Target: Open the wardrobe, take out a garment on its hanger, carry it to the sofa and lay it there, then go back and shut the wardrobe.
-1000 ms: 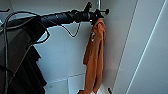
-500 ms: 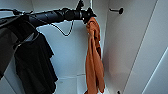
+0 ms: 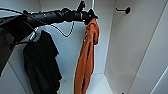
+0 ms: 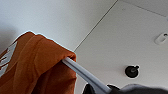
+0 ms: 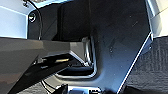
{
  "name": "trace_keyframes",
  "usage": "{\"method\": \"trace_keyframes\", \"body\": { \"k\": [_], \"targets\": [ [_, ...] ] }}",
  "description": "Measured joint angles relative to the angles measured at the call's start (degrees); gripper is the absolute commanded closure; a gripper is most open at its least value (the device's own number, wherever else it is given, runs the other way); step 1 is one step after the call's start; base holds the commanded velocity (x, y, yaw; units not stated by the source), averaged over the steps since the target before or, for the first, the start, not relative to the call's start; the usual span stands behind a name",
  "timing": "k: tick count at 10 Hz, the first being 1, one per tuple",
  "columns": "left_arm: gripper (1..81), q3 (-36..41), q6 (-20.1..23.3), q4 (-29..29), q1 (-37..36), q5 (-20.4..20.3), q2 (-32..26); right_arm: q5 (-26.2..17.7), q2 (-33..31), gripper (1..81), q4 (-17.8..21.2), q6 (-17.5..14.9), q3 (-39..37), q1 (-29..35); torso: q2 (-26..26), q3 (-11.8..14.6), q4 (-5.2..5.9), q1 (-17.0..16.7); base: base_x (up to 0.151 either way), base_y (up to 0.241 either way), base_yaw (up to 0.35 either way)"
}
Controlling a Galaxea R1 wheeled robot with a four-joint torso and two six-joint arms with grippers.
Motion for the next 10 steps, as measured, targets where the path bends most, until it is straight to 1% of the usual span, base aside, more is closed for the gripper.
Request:
{"method": "trace_keyframes", "body": {
  "k": [3, 4, 5, 7, 8, 10],
  "targets": [
    [81.1, 8.19, 0.00, 0.00, 0.04, -0.61, -3.58, 0.02, 0.01, 1.0, 0.02, 0.00, 0.07, 0.02, 0.00, 0.00, 0.02, 0.00, 0.000, 0.000, 0.000],
    [81.1, 10.58, -0.05, 0.02, 0.22, -1.30, -4.19, 0.02, 0.01, 1.0, 0.02, 0.00, 0.07, 0.02, 0.00, 0.00, 0.02, 0.00, 0.000, 0.000, 0.000],
    [81.1, 12.57, -0.29, 0.04, 0.78, -2.21, -4.19, 0.02, 0.01, 1.0, 0.00, 0.00, 0.07, 0.02, -0.02, 0.00, 0.02, 0.00, -0.062, 0.000, 0.000],
    [81.1, 13.70, -1.21, 0.15, 2.60, -3.95, -2.67, 0.06, 0.01, 1.0, 0.00, -0.02, 0.16, 0.57, 0.04, -0.05, 0.02, 0.06, -0.074, 0.000, 0.000],
    [81.1, 13.89, -1.16, 0.41, 4.11, -3.82, -2.10, 0.24, 0.00, 1.0, 0.00, -0.02, 0.16, 0.77, 0.04, -0.05, 0.02, 0.06, -0.081, 0.000, 0.000],
    [81.1, 14.30, -1.54, 0.39, 3.97, -4.25, -1.79, -0.05, 0.00, 1.0, -0.05, -0.02, 0.16, 0.11, 0.04, -0.05, 0.02, 0.00, -0.084, 0.000, 0.000]
  ]
}}
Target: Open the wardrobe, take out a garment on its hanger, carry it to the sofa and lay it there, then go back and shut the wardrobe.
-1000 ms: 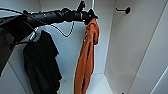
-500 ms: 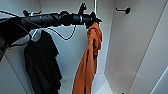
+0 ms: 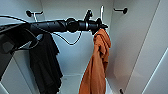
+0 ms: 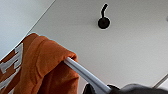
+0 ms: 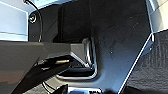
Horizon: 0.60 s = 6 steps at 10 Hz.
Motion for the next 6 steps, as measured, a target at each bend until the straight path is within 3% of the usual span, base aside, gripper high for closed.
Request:
{"method": "trace_keyframes", "body": {
  "k": [6],
  "targets": [
    [81.1, 2.24, 0.11, 0.09, 1.35, -1.68, -2.32, 0.16, 0.01, 1.0, -0.01, 0.00, 0.00, 0.20, 0.00, 0.00, 0.00, 0.00, -0.086, 0.000, 0.000]
  ]
}}
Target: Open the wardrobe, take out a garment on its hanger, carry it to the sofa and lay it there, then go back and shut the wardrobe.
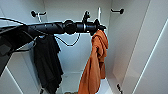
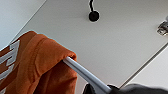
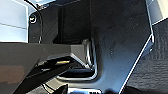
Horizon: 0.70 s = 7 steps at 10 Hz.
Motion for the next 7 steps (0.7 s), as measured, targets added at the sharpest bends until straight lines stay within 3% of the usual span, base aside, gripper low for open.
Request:
{"method": "trace_keyframes", "body": {
  "k": [7],
  "targets": [
    [81.1, 2.78, 0.11, 0.22, 3.96, -2.61, -1.65, 0.06, 0.00, 1.0, 0.00, 0.00, 0.00, -0.09, 0.00, 0.00, 0.00, 0.00, -0.089, 0.000, 0.000]
  ]
}}
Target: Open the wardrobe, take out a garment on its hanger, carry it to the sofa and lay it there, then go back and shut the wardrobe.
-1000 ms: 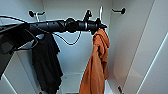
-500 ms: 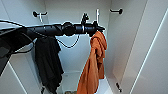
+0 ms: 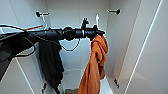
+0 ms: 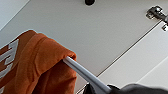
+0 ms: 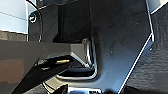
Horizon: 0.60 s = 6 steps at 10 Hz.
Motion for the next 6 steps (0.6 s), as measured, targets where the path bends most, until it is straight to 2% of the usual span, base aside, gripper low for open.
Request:
{"method": "trace_keyframes", "body": {
  "k": [3, 6],
  "targets": [
    [81.1, 1.73, 0.00, 0.07, 0.30, -1.88, 0.02, -0.04, -0.01, 1.0, 0.00, 0.00, 0.00, 0.07, 0.00, 0.00, 0.00, 0.00, -0.106, 0.000, 0.000],
    [81.1, 2.32, 0.06, 0.29, 2.21, -1.99, 0.11, -0.04, -0.01, 1.0, 0.00, 0.00, 0.00, 0.07, 0.02, 0.00, 0.00, 0.00, -0.111, 0.000, 0.000]
  ]
}}
